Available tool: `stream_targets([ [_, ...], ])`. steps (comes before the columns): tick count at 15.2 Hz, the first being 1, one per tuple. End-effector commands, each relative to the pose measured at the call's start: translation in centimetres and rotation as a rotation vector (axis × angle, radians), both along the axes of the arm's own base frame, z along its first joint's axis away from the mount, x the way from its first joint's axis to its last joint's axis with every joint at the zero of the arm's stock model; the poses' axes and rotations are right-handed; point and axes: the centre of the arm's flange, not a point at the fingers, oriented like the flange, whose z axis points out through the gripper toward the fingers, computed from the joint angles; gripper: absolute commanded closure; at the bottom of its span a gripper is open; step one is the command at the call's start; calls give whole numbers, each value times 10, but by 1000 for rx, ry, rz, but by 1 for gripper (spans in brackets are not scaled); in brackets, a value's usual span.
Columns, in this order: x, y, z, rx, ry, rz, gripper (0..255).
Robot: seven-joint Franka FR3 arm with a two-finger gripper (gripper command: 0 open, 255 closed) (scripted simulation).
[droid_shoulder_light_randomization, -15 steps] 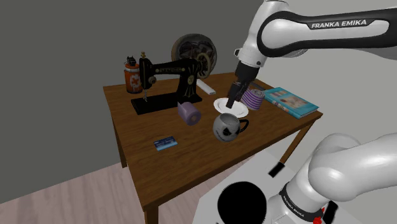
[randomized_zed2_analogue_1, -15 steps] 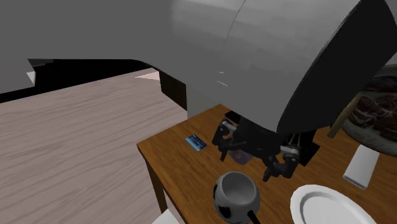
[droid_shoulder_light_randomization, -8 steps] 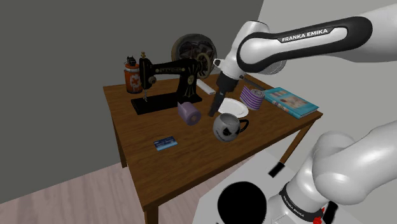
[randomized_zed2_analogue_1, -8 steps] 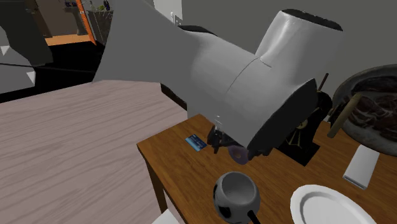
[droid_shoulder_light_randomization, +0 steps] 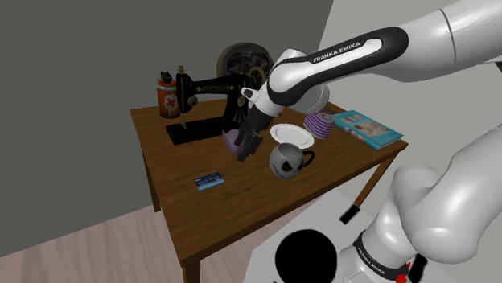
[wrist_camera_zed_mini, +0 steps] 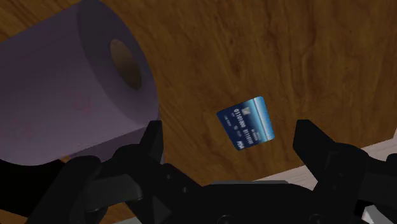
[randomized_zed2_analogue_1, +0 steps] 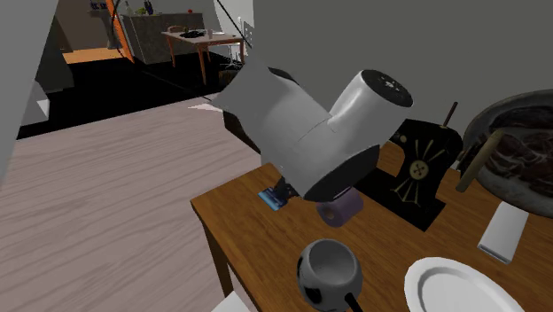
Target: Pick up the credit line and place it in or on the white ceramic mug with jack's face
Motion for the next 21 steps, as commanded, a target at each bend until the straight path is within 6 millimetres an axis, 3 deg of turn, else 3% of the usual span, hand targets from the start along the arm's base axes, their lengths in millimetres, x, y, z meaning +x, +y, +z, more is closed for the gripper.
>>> stream_targets([
  [1, 3, 21, -12, 31, -42, 103, 0],
  [8, 11, 85, -43, 130, -160, 412, 0],
  [15, 13, 105, -74, 130, -160, 412, 0],
  [21, 13, 107, -77, 130, -160, 412, 0],
])
